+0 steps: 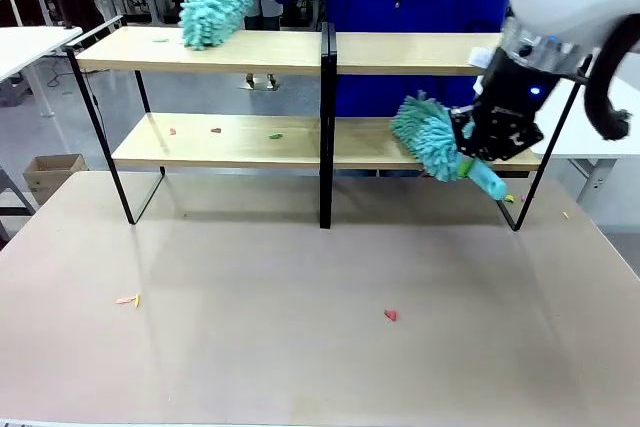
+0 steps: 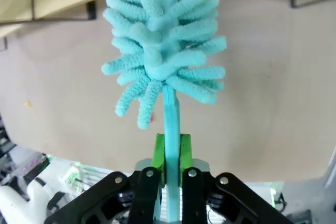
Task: Clean the shelves.
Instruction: Clean another randomly selected level of the Shelf with the Duster.
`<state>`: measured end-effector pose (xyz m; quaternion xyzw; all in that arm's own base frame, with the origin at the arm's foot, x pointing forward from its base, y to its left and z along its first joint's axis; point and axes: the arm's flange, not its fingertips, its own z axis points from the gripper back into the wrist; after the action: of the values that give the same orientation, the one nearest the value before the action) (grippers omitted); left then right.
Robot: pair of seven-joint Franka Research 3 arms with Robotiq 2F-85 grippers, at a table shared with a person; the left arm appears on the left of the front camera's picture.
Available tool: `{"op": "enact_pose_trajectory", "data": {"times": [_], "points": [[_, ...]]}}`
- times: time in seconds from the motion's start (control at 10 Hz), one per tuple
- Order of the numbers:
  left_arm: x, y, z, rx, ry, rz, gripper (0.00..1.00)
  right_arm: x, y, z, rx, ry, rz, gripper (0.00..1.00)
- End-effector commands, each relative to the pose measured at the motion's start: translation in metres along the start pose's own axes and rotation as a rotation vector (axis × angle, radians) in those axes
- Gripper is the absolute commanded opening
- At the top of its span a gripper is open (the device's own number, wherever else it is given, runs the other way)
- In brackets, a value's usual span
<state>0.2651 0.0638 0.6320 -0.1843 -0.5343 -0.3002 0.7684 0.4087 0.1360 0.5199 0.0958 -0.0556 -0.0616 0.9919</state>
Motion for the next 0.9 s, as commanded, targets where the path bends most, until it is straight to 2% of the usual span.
{"op": "enact_pose_trajectory", "data": {"times": [0.0, 0.3, 0.4, 0.5, 0.6, 0.8], "points": [[0.000, 0.000, -0.001, 0.005, 0.004, -0.003, 1.00, -0.007, -0.030, 0.001, -0.051, -0.009, -0.114, 0.12], [0.000, 0.000, -0.001, 0.005, 0.004, -0.003, 1.00, -0.012, -0.088, 0.018, -0.118, -0.042, -0.300, 0.12], [0.000, 0.000, -0.001, 0.005, 0.004, -0.003, 1.00, -0.018, -0.100, 0.026, -0.134, -0.110, -0.342, 0.12], [0.000, 0.000, -0.001, 0.005, 0.004, -0.003, 1.00, -0.029, -0.098, 0.036, -0.060, -0.243, -0.236, 0.12], [0.000, 0.000, -0.001, 0.005, 0.004, -0.003, 1.00, -0.039, -0.093, 0.042, 0.014, -0.257, -0.133, 0.12], [0.000, 0.000, -0.001, 0.005, 0.004, -0.003, 1.00, -0.047, -0.082, 0.040, 0.085, -0.200, -0.024, 0.12]]}}
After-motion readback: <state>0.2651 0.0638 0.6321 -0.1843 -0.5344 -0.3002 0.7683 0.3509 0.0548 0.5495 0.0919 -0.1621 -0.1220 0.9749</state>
